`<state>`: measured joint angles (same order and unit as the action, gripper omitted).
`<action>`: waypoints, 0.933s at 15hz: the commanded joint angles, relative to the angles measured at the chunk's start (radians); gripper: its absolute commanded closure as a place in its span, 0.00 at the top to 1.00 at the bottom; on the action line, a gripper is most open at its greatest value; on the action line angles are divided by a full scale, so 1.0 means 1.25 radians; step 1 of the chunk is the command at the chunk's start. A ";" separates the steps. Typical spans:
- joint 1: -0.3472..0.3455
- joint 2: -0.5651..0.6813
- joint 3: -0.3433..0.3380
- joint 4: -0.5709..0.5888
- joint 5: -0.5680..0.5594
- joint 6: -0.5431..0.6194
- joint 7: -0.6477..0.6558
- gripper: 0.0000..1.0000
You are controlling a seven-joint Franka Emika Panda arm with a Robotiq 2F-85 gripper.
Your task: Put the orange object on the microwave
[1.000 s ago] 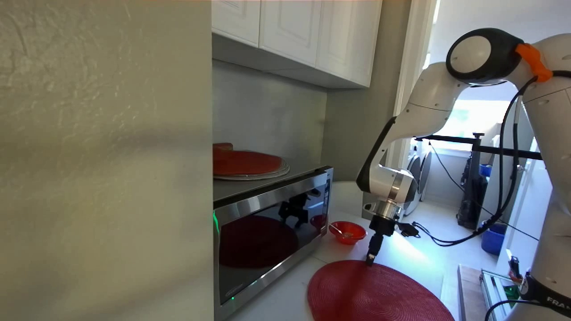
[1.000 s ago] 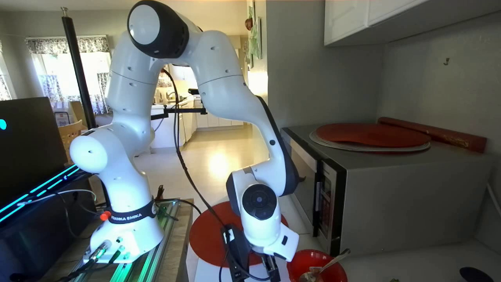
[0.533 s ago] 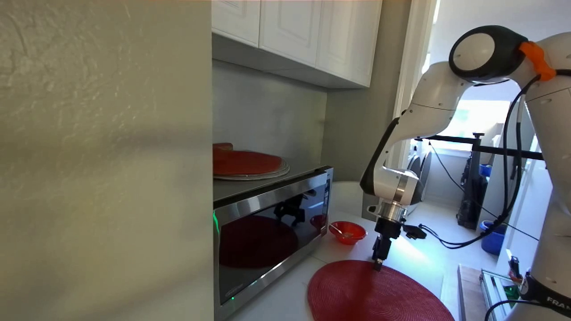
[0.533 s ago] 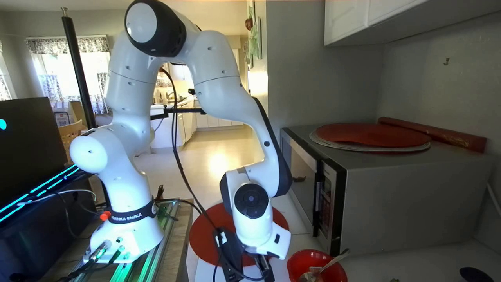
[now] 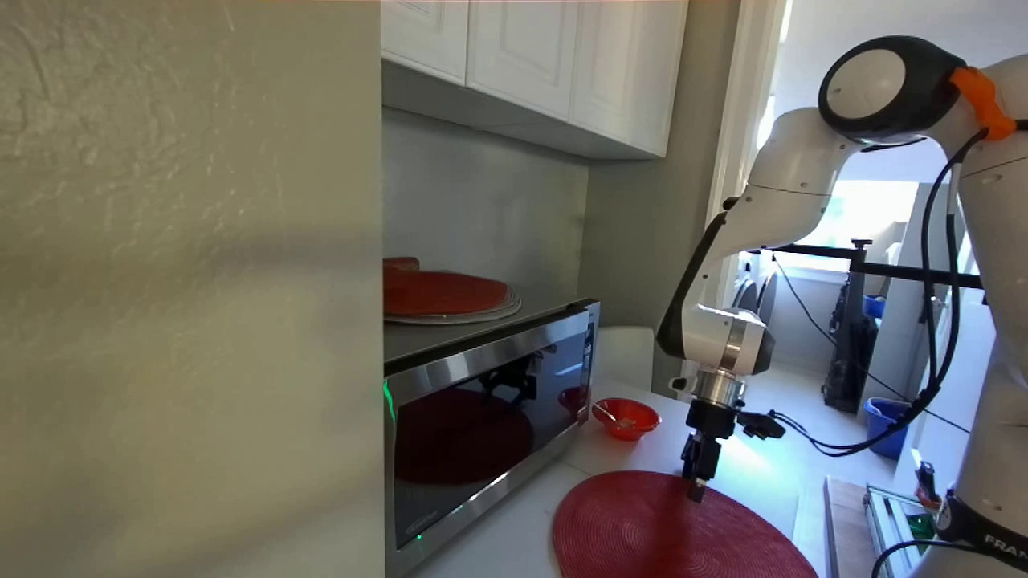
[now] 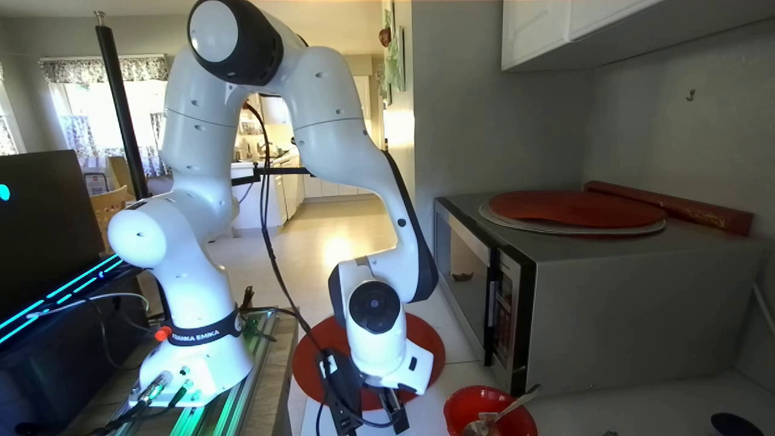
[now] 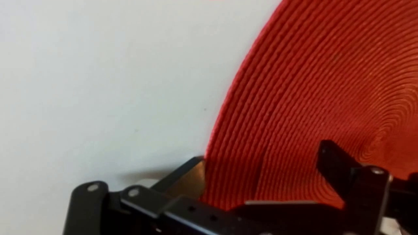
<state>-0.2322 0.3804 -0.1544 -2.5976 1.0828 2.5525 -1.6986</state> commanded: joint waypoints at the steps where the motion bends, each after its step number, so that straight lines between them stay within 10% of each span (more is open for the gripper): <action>1: 0.001 -0.024 0.020 -0.036 0.012 0.020 -0.008 1.00; 14: 0.005 -0.045 0.039 -0.038 0.026 0.045 -0.013 1.00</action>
<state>-0.2306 0.3706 -0.1143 -2.6149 1.0922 2.5699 -1.6986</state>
